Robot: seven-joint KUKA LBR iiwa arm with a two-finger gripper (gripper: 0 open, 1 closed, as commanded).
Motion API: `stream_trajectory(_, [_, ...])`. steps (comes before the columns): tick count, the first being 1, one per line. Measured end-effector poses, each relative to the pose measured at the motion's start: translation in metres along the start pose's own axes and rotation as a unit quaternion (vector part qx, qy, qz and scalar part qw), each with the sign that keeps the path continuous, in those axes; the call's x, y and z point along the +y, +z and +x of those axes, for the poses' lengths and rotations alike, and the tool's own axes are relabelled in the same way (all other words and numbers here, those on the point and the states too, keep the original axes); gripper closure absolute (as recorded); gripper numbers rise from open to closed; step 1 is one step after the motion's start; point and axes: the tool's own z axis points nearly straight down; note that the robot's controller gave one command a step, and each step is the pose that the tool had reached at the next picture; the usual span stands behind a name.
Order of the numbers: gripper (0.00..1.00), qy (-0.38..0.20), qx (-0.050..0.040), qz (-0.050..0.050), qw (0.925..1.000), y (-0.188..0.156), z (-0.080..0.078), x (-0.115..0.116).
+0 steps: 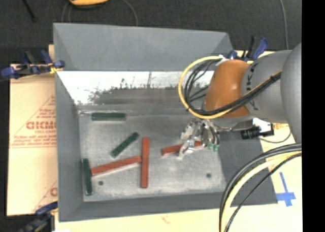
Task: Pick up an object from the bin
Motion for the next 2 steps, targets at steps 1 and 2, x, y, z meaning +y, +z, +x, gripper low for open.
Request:
stream_trajectory(1, [1.0,-0.001,0.002,0.0,1.0,-0.0012,0.0009,0.0001])
stream_trajectory(2, [1.0,-0.001,-0.0037,0.0,1.0,-0.0045,0.0004,-0.0003])
